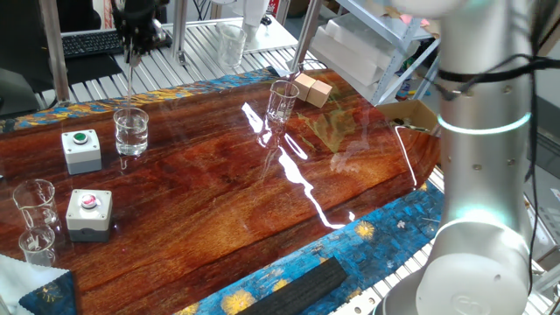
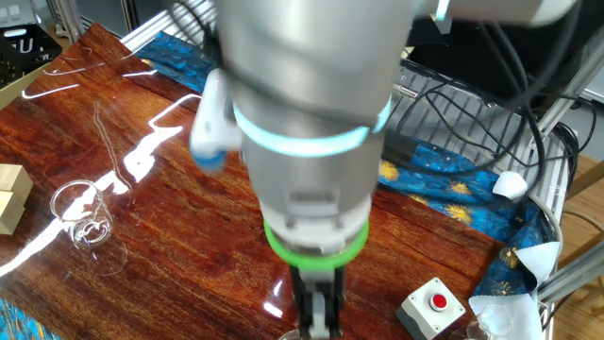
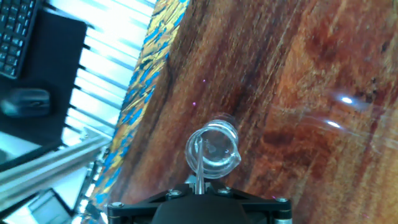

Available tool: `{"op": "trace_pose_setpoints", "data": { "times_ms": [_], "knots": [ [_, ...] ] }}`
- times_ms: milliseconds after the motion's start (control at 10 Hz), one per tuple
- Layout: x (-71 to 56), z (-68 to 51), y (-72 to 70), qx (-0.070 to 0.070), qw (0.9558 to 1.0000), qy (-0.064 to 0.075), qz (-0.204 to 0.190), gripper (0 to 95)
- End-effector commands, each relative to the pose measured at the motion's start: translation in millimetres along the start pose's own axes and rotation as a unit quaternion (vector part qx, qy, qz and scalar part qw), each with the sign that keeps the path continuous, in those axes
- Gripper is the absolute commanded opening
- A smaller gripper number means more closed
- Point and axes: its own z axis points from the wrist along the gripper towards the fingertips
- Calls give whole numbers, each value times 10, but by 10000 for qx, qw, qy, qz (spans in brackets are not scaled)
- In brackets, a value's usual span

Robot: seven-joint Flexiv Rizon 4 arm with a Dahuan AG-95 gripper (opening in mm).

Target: Stir the beaker with a glass rod

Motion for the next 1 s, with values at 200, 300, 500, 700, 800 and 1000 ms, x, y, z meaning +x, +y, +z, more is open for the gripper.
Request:
{"op": "trace_pose_setpoints", "data": {
  "times_ms": [200, 300, 500, 700, 800, 1000],
  "knots": [
    [0, -9, -75, -103, 9999, -81, 7, 0],
    [1, -9, -75, -104, 9999, -78, 7, 0],
    [1, -10, -75, -90, 9999, -89, 7, 0],
    [2, -10, -76, -89, 9999, -91, 3, 0],
    [2, -10, -76, -87, 9999, -92, -6, 0],
    [2, -10, -76, -63, 9999, -92, -53, 0]
  ]
}}
